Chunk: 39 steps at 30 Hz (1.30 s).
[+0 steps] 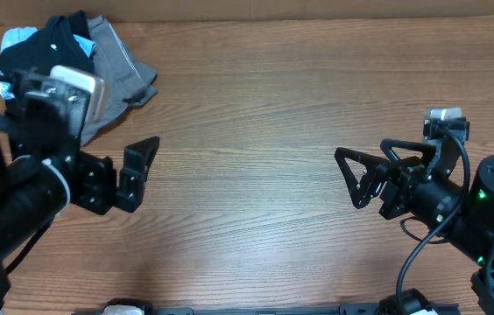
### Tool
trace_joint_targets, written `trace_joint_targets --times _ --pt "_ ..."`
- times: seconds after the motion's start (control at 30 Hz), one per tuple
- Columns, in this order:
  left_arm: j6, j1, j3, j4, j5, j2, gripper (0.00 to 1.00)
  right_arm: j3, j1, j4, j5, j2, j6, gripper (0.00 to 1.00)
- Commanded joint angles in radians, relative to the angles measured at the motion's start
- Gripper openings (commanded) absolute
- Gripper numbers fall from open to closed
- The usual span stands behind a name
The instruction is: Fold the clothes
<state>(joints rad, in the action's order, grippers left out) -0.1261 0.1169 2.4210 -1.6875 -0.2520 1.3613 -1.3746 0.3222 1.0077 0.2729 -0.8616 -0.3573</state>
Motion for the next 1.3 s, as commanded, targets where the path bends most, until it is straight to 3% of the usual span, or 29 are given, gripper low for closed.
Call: trace_joint_targets --times 0.0,0.27,0.4,0.67,0.8,1.13,1.27 --pt "0.022 0.017 -0.01 -0.002 0.057 0.019 1.0 -0.014 -0.002 0.026 -0.017 -0.003 0.017 1.0" --pt "0.022 0.017 -0.01 -0.002 0.057 0.024 1.0 -0.013 -0.002 0.153 -0.018 -0.005 0.017 1.0" --pt "0.022 0.017 -0.01 -0.002 0.057 0.024 1.0 -0.013 -0.004 0.105 -0.14 -0.004 0.034 1.0" --pt "0.022 0.017 -0.01 -0.002 0.057 0.024 1.0 0.068 -0.014 -0.163 -0.179 0.047 0.455 1.0" --pt "0.022 0.017 -0.01 -0.002 0.057 0.024 1.0 0.241 -0.057 -0.291 -0.182 0.177 0.462 1.0" --pt "0.022 0.017 -0.01 -0.002 0.057 0.024 1.0 0.684 -0.095 -0.304 -0.183 0.603 0.462 1.0" --pt "0.022 0.017 -0.01 -0.002 0.057 0.024 1.0 0.885 -0.095 -0.397 -0.182 0.746 0.462 1.0"
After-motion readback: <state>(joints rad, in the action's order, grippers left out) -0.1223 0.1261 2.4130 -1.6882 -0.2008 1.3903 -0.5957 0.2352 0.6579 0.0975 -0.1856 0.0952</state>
